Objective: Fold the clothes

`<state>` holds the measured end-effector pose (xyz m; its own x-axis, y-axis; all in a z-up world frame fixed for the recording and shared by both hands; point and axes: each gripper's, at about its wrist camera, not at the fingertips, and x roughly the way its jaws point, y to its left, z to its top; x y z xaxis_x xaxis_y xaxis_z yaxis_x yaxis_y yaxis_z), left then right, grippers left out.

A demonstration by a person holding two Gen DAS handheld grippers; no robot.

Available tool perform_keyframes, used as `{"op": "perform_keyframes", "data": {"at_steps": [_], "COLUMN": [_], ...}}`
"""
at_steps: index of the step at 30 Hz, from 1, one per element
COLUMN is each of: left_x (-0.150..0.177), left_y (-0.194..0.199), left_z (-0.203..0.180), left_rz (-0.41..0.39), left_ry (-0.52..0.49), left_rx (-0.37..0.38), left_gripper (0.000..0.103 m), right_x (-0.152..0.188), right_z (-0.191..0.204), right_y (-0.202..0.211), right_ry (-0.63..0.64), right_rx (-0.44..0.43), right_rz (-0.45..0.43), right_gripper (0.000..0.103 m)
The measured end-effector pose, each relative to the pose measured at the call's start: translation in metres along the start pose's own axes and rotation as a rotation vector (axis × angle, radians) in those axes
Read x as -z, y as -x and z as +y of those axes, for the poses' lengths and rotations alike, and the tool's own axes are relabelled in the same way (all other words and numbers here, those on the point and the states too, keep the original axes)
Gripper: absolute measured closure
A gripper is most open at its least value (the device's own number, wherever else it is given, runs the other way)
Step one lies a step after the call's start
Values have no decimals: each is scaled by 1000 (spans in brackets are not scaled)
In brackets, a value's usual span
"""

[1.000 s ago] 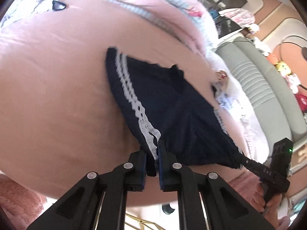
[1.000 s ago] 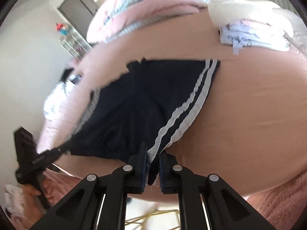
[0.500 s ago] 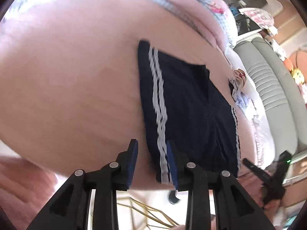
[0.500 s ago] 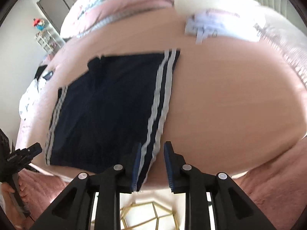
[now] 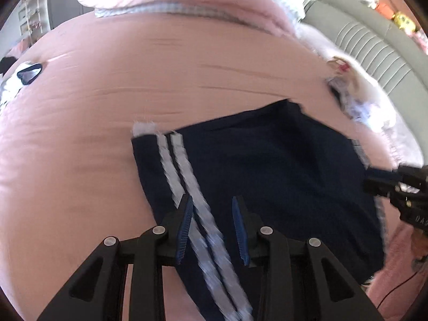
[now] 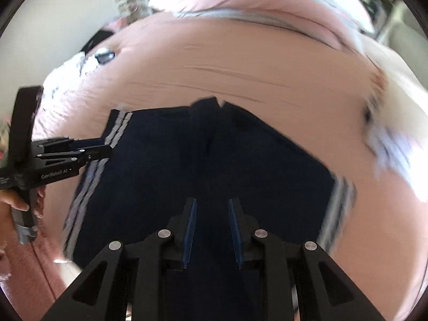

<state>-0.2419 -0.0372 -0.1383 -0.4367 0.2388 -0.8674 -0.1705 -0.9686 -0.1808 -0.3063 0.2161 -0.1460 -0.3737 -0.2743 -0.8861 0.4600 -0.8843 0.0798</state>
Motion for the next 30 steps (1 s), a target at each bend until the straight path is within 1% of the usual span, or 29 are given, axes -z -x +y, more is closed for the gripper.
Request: {"op": "perform_keyframes", "data": {"at_steps": [2, 3, 5, 6, 7, 8, 9, 12, 13, 15, 17, 19, 20, 21, 23, 24, 26, 27, 28, 30], "left_x": [-4, -4, -8, -10, -10, -11, -12, -16, -16, -15, -15, -14, -13, -13, -11, -10, -8, -7, -6, -6], "left_y": [-12, -14, -16, -16, -17, -18, -19, -17, -13, -3, 10, 11, 12, 10, 2, -2, -10, -15, -21, -21], "left_z": [9, 12, 18, 24, 30, 36, 42, 58, 62, 67, 70, 72, 73, 72, 57, 53, 48, 46, 47, 53], "left_rz": [31, 28, -10, -30, -42, -53, -58, -61, -78, -120, -174, -163, -155, -147, -130, -118, -93, -80, -77, -96], "left_ry": [-7, -13, -20, -14, -3, 7, 21, 58, 84, 131, 137, 134, 132, 133, 91, 64, 8, -6, -7, 17], "left_rx": [2, 0, -27, -54, -74, -92, -94, -86, -81, -72, -102, -83, -72, -35, 37, 28, -13, -40, -67, -89], "left_gripper": [75, 75, 75, 75, 75, 75, 75, 77, 77, 77, 76, 76, 76, 76, 76, 76, 76, 76, 76, 76], "right_x": [-24, -34, -49, -56, -62, -68, -73, -87, -91, -94, -92, -89, -86, -84, -78, -75, -70, -68, -67, -70], "right_z": [5, 8, 15, 18, 19, 20, 19, 5, -2, -17, -17, -13, -8, -3, 12, 21, 37, 41, 44, 41], "right_y": [-35, -54, -84, -97, -104, -105, -107, -113, -113, -105, -93, -82, -78, -74, -71, -73, -89, -97, -105, -113], "right_ry": [29, 43, 74, 88, 100, 109, 109, 61, 31, -60, -65, -48, -33, -18, 47, 90, 177, 199, 208, 183], "right_rx": [-27, -51, -74, -69, -69, -79, -79, -4, 9, -29, -16, -11, -26, -46, -85, -104, -130, -108, -85, -85], "right_rz": [27, 45, 83, 95, 80, 55, 33, -17, -34, -69, -107, -124, -119, -113, -89, -63, 29, 52, 60, 26], "right_gripper": [79, 79, 79, 79, 79, 79, 79, 80, 80, 80, 79, 79, 79, 79, 79, 78, 78, 78, 78, 78]}}
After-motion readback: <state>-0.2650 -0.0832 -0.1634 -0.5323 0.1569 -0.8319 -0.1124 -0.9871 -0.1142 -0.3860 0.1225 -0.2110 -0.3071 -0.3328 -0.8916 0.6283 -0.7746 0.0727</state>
